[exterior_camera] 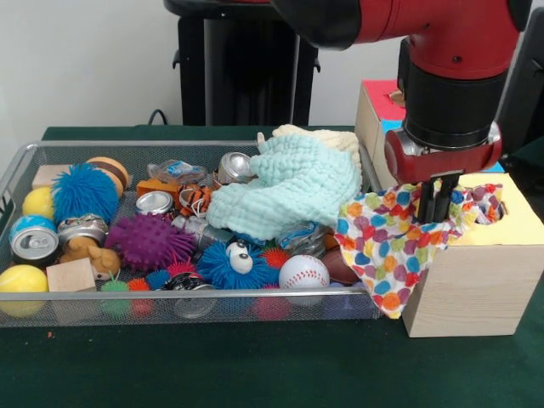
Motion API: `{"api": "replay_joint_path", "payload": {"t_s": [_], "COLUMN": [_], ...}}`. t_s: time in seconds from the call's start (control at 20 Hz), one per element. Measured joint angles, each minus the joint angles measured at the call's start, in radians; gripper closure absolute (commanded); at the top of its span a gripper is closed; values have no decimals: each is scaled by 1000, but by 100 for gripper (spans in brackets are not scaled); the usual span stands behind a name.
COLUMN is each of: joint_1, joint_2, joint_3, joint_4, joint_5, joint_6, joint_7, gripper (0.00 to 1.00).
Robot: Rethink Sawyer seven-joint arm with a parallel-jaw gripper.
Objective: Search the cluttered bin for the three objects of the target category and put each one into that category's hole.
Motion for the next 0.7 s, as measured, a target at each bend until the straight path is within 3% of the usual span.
{"api": "replay_joint_path", "payload": {"t_s": [0.35,0.7], "joint_1": [16,35], "joint_2": [-5,-6], "joint_3": [-13,-15], "joint_4": [0,4], "joint_5": [7,90], "joint_6": [0,3], "joint_7": [0,0], "gripper": [100,100]}}
